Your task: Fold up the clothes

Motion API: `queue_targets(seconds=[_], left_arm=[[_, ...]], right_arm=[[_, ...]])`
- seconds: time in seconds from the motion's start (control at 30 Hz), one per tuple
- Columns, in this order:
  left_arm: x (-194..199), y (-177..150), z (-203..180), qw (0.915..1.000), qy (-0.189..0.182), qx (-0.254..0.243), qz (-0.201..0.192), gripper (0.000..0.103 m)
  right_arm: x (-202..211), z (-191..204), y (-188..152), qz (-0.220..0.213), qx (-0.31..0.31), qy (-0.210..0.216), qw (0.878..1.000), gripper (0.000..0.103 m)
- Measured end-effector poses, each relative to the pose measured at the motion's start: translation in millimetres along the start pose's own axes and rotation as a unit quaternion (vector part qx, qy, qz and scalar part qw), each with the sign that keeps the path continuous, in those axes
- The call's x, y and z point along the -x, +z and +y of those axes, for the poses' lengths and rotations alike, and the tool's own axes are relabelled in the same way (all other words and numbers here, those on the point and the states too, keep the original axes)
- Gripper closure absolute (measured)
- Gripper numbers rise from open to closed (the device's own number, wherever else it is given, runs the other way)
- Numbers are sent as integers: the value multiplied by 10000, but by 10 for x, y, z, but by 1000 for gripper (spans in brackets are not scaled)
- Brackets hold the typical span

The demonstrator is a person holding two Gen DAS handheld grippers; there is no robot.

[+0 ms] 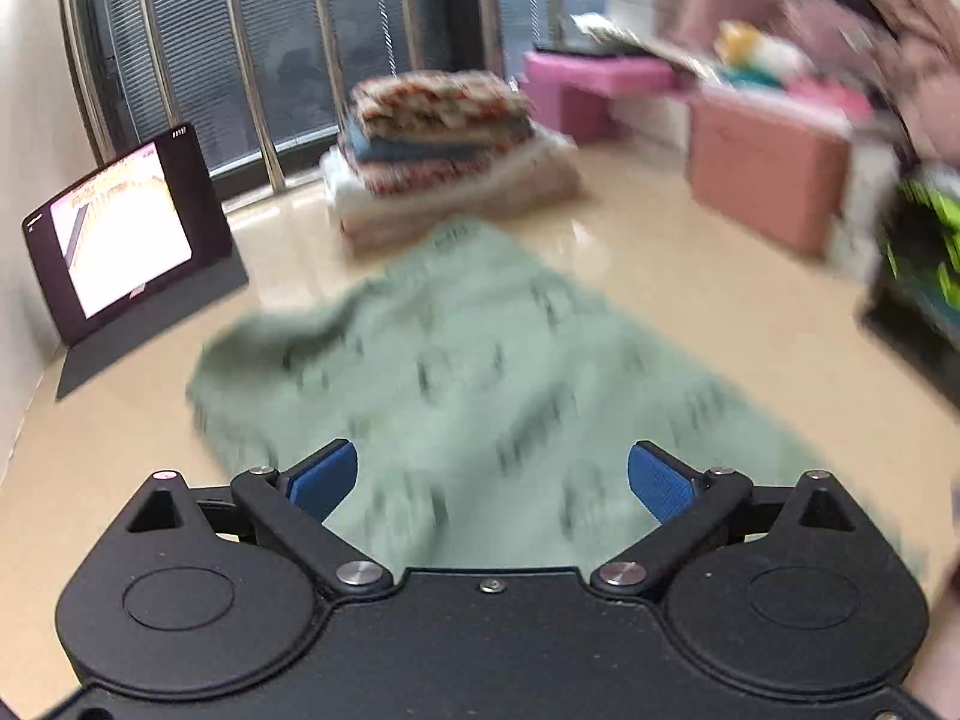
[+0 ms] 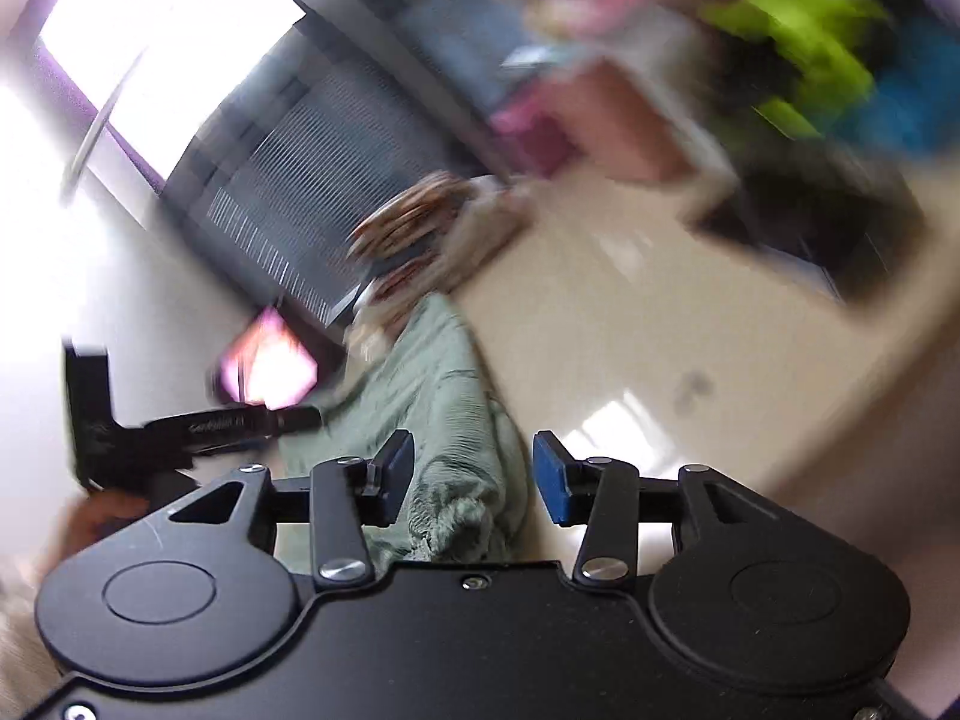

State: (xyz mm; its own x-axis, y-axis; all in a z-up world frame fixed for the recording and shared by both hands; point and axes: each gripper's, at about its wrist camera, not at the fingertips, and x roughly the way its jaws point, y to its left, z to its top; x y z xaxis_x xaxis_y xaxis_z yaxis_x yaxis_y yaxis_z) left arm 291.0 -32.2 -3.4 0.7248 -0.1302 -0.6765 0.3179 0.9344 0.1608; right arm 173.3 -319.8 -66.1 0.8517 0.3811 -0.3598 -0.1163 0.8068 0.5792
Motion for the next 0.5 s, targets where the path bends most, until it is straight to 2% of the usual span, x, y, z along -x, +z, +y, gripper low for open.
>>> queue_targets(seconds=[0.1,0.17,0.23,0.33,0.43,0.5], left_arm=[[69,-290,-180,9998,98,-124,-103,6],[110,-448,-291,9994,101,-202,-259,6],[106,-560,-386,9991,81,-352,-208,7],[81,-685,-453,9979,261,-584,-119,6],[82,-712,-340,9987,262,-437,-36,5],[72,-709,-243,9988,303,-372,55,5]], right_arm=[[-221,291,43,235,1330,-82,9908,57],[-369,486,72,389,2204,-136,9745,57],[-574,604,40,619,2760,-282,9587,58],[-796,598,-45,1171,2907,-777,9464,60],[-768,575,-83,1367,2624,-836,9516,59],[-682,643,-135,1483,2624,-854,9497,59]])
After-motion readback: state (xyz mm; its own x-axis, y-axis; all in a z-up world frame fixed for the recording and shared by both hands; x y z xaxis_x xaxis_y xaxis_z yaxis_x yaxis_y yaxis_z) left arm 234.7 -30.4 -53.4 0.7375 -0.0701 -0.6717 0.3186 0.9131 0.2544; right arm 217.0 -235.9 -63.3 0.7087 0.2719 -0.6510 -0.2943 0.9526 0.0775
